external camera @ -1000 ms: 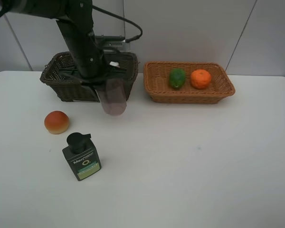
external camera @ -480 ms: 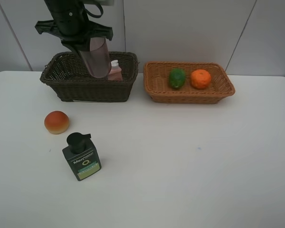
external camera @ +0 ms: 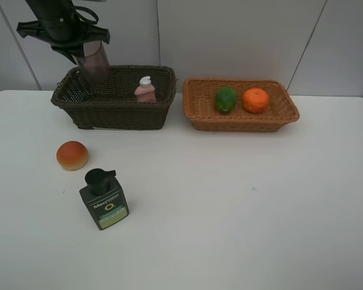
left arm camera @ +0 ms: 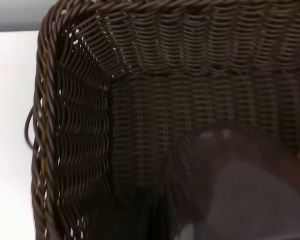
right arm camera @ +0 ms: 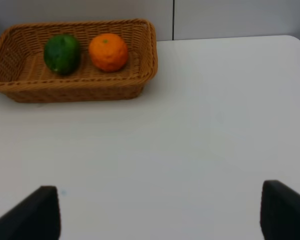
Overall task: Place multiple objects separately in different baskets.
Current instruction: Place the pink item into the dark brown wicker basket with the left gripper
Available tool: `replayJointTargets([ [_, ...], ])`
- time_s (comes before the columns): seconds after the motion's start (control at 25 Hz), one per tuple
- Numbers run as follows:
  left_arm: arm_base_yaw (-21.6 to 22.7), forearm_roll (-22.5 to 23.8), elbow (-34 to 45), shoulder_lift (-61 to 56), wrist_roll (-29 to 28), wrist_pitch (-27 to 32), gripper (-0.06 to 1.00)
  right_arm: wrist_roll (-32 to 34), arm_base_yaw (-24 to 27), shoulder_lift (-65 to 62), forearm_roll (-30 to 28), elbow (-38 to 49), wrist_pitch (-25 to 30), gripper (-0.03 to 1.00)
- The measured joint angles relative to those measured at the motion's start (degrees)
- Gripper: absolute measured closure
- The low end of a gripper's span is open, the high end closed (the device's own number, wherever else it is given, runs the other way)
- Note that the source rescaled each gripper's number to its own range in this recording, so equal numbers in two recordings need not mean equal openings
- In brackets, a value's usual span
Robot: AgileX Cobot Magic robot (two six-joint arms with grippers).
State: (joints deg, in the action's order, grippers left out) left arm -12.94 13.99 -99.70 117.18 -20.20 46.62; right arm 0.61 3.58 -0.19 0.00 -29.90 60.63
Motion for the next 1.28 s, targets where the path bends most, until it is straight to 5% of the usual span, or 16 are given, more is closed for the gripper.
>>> replayJointTargets([
  [0.8, 1.4, -3.1, 0.0, 12.2, 7.2, -11.2, 0.90, 0.0, 0.0, 0.0, 0.0, 0.0, 0.0, 0.25],
  [0.92, 1.4, -3.7, 0.0, 12.2, 8.2, -11.4, 0.65, 0.0, 0.0, 0.0, 0.0, 0.0, 0.0, 0.25],
  [1.08, 1.4, -3.9, 0.0, 12.1, 8.7, -11.5, 0.14, 0.0, 0.0, 0.0, 0.0, 0.0, 0.0, 0.25],
  [1.16, 1.4, -3.9, 0.0, 11.4, 8.8, -11.5, 0.02, 0.0, 0.0, 0.0, 0.0, 0.0, 0.0, 0.25],
  [1.28, 1.4, -4.0, 0.0, 9.4, 8.8, -10.8, -0.02, 0.0, 0.0, 0.0, 0.0, 0.0, 0.0, 0.25],
])
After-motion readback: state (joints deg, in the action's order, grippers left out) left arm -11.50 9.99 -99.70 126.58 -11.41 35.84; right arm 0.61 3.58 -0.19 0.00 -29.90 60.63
